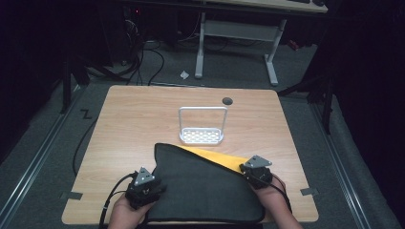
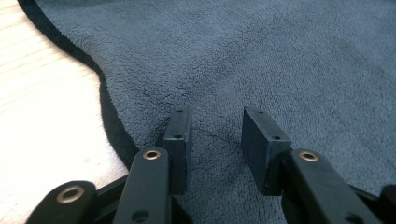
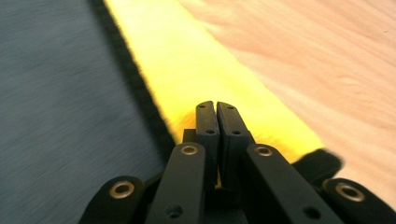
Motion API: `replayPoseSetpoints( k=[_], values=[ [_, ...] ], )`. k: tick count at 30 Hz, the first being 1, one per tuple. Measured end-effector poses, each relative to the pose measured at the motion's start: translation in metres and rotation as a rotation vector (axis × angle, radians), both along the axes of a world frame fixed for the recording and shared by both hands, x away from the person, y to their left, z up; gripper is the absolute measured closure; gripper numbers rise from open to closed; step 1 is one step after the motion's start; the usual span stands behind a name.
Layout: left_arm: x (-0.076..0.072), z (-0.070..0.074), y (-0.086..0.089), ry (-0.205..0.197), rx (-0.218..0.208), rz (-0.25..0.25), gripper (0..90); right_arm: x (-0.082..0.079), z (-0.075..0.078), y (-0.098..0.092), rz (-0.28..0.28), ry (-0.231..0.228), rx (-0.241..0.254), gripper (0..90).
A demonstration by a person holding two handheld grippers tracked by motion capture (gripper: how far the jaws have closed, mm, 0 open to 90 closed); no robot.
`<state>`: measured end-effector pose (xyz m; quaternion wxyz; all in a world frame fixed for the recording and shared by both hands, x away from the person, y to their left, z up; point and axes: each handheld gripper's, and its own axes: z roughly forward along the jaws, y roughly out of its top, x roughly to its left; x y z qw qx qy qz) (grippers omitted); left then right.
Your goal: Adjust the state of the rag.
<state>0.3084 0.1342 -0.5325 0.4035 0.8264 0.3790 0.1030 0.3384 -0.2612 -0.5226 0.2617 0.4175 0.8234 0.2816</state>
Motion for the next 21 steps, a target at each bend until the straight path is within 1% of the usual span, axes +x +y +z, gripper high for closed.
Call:
replayPoseSetpoints(
  k=[1, 3, 4, 5, 6, 7, 8, 10, 11, 12, 13, 14, 15, 17, 18, 21],
  values=[
    [0.000, 0.000, 0.000, -0.002, -0.003, -0.002, 62.4, 0.003, 0.001, -0.001, -0.007, -0.002, 0.007, 88.0],
    [-0.001, -0.001, 0.001, -0.010, 0.003, -0.006, 62.2, 0.001, 0.004, -0.002, -0.006, -0.007, 0.037, 83.0],
    [-0.002, -0.001, 0.001, -0.011, 0.001, -0.005, 62.2, -0.005, 0.006, -0.002, 0.009, -0.001, 0.077, 77.6],
    [-0.002, -0.001, 0.001, -0.012, -0.001, -0.005, 62.1, -0.010, 0.007, -0.003, 0.025, 0.005, 0.108, 73.9],
    [-0.002, -0.001, 0.001, -0.013, -0.003, -0.006, 62.0, -0.016, 0.006, -0.003, 0.029, 0.009, 0.128, 70.9],
    [-0.002, -0.001, 0.001, -0.013, -0.004, -0.006, 62.0, -0.020, 0.004, -0.004, 0.031, 0.013, 0.129, 67.6],
    [-0.002, -0.001, 0.001, -0.014, -0.005, -0.007, 62.0, -0.023, 0.001, -0.005, 0.033, 0.022, 0.120, 67.1],
    [-0.002, -0.001, 0.002, -0.012, -0.005, -0.008, 61.9, -0.023, -0.005, -0.006, 0.029, 0.036, 0.101, 67.9],
    [-0.002, -0.001, 0.002, -0.011, -0.006, -0.007, 61.9, -0.022, -0.005, -0.008, 0.031, 0.038, 0.110, 71.9],
    [-0.002, -0.001, 0.002, -0.013, -0.005, -0.006, 61.8, -0.020, -0.004, -0.008, 0.029, 0.037, 0.105, 80.2],
    [-0.002, -0.002, 0.001, -0.016, -0.003, -0.006, 61.8, -0.019, -0.004, -0.008, 0.026, 0.029, 0.090, 83.9],
    [-0.003, -0.002, 0.001, -0.018, -0.002, -0.004, 61.5, -0.018, -0.003, -0.008, 0.019, 0.032, 0.083, 85.6],
    [-0.003, -0.002, 0.001, -0.019, -0.002, -0.004, 61.4, -0.017, -0.002, -0.007, 0.017, 0.028, 0.078, 86.0],
    [-0.003, -0.002, 0.002, -0.018, -0.009, -0.005, 61.1, -0.014, 0.004, -0.006, 0.014, -0.009, 0.057, 86.0],
    [-0.003, -0.002, 0.002, -0.016, -0.013, -0.004, 60.7, -0.011, 0.008, -0.007, 0.009, -0.027, 0.060, 85.8],
    [-0.003, -0.002, 0.002, -0.015, -0.019, -0.004, 60.3, 0.006, 0.018, -0.011, -0.027, -0.062, 0.068, 84.5]
  ],
)
